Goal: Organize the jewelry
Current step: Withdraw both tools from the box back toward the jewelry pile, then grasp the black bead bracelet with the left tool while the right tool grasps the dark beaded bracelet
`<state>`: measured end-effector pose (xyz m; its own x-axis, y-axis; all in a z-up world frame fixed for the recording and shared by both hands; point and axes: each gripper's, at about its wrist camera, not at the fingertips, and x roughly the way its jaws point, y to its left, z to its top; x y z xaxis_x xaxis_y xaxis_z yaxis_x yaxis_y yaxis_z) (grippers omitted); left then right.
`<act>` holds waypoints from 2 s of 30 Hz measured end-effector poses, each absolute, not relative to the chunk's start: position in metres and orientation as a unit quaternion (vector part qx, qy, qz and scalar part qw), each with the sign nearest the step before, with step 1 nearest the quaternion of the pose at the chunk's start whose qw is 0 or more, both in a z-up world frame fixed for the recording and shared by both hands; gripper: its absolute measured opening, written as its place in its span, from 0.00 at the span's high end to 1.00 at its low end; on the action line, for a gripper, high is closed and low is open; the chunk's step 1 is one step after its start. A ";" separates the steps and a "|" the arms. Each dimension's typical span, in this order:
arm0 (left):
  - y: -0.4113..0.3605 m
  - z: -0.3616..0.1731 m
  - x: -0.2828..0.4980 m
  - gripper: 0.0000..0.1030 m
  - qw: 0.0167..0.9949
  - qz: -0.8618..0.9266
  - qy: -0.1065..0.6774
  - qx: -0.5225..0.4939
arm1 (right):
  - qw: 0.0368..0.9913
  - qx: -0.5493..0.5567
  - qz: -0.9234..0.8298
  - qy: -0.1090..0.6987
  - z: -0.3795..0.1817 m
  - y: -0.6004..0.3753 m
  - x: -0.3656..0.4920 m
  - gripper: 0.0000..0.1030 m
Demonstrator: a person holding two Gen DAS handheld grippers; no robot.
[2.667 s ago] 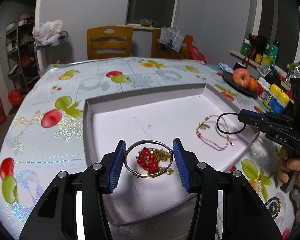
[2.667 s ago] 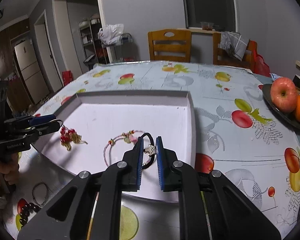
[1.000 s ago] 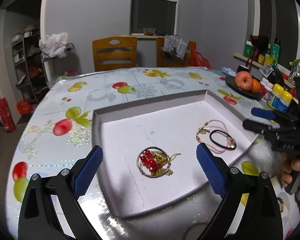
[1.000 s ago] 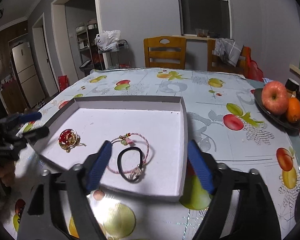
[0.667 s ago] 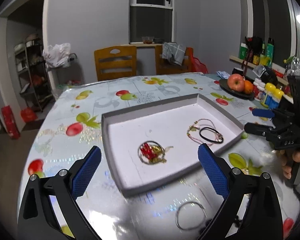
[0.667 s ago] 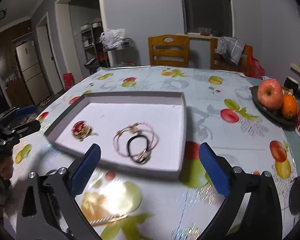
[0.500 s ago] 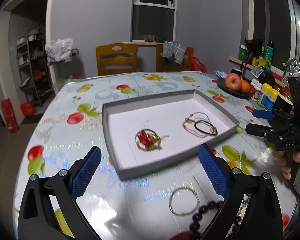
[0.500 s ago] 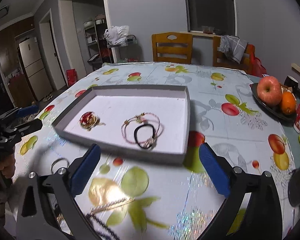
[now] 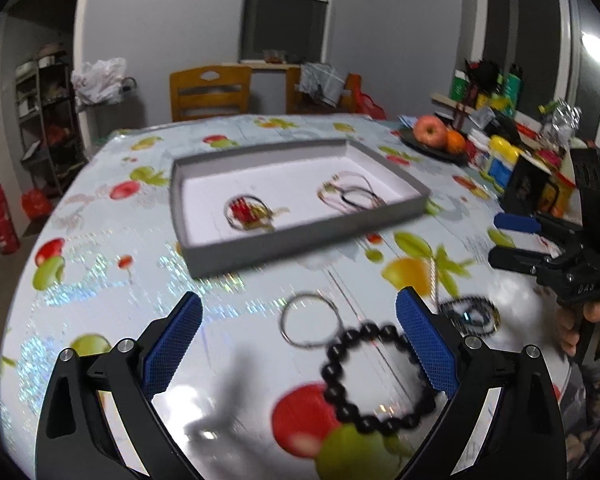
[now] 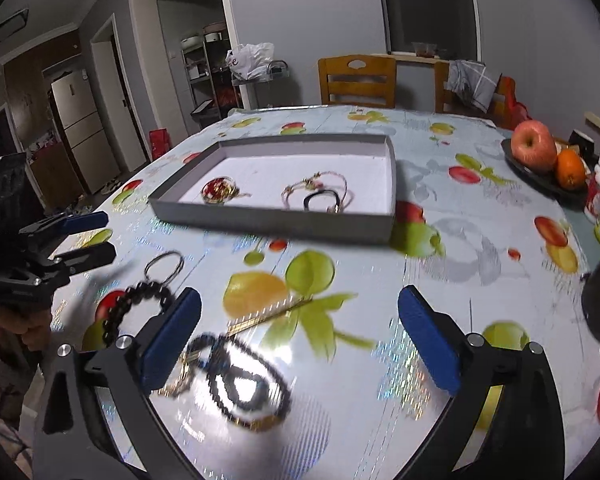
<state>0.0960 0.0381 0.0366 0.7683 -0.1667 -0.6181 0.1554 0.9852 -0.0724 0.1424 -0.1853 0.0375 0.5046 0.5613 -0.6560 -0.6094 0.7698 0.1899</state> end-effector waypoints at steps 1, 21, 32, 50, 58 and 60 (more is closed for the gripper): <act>0.036 0.035 0.094 0.06 0.939 -0.089 0.332 -0.005 | 0.866 -0.033 0.338 0.366 0.037 -0.186 0.140 0.06; 0.011 0.005 0.096 0.47 0.904 -0.110 0.413 0.026 | 0.842 -0.058 0.361 0.397 0.019 -0.187 0.119 0.06; 0.032 0.004 0.094 0.78 0.903 -0.113 0.414 0.010 | 0.825 -0.093 0.380 0.408 0.012 -0.174 0.108 0.37; 0.038 0.004 0.092 0.71 0.903 -0.129 0.410 -0.003 | 0.794 -0.163 0.419 0.410 0.005 -0.137 0.107 0.80; 0.021 0.003 0.093 0.58 0.901 -0.127 0.412 0.046 | 0.801 -0.115 0.426 0.405 0.010 -0.148 0.111 0.93; 0.019 0.002 0.092 0.69 0.901 -0.122 0.412 0.055 | 0.803 -0.112 0.425 0.402 0.012 -0.150 0.110 0.93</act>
<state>0.0923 0.0195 0.0021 0.6314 -0.1740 -0.7557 0.2654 0.9641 -0.0003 0.1103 -0.1498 0.0123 0.3159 0.5933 -0.7404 -0.7727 0.6137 0.1622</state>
